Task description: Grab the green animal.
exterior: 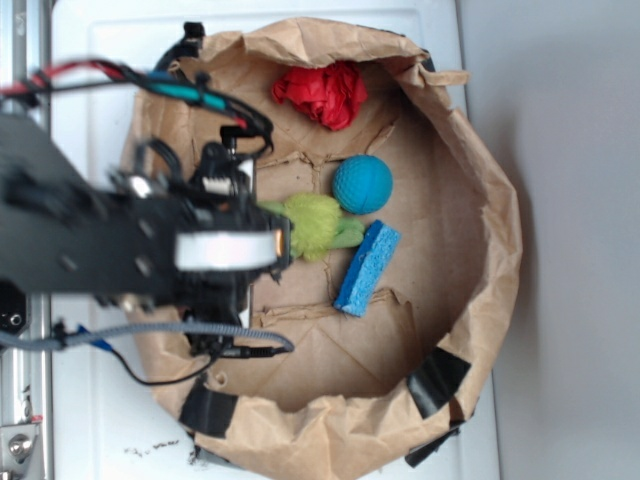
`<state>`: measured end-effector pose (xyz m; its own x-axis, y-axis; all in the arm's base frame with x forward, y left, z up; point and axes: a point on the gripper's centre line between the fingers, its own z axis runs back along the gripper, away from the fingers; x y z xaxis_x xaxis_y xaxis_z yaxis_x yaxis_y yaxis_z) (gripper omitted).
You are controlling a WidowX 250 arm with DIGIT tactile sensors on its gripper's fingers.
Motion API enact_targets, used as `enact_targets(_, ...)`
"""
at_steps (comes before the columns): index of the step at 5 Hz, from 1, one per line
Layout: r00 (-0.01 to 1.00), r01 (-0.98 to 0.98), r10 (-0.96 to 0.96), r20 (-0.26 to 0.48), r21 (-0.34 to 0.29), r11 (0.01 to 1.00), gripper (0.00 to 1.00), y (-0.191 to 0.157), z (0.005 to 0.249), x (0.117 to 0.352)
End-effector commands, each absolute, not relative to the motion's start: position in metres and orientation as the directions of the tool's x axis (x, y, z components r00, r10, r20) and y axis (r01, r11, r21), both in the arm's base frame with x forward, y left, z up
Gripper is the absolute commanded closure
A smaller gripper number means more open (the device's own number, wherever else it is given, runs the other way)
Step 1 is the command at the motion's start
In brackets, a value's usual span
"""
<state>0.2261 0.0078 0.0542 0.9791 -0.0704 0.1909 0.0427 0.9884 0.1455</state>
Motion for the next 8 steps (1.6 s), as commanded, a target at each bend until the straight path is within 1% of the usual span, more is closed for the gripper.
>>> enact_targets(1,0.965,0.008,-0.058,0.254,0.196,0.98,0.0,-0.01,0.035,0.227)
enact_targets(2,0.963,-0.038,-0.013,0.271,0.18,0.983,0.0,-0.013,0.042,0.232)
enact_targets(3,0.96,-0.068,0.017,0.278,0.177,0.982,0.0,-0.01,0.047,0.237)
enact_targets(4,0.972,-0.049,0.017,0.233,0.13,0.99,0.0,-0.008,0.06,0.241)
enact_targets(5,0.99,-0.01,0.001,0.141,0.059,0.998,0.0,0.004,0.092,0.228)
enact_targets(6,0.993,-0.064,0.06,0.105,0.04,0.997,0.0,0.027,0.105,0.273)
enact_targets(7,0.988,-0.089,0.082,0.132,0.047,0.995,0.0,0.044,0.093,0.302)
enact_targets(8,0.993,-0.055,0.054,0.105,0.007,0.998,0.0,0.044,0.075,0.317)
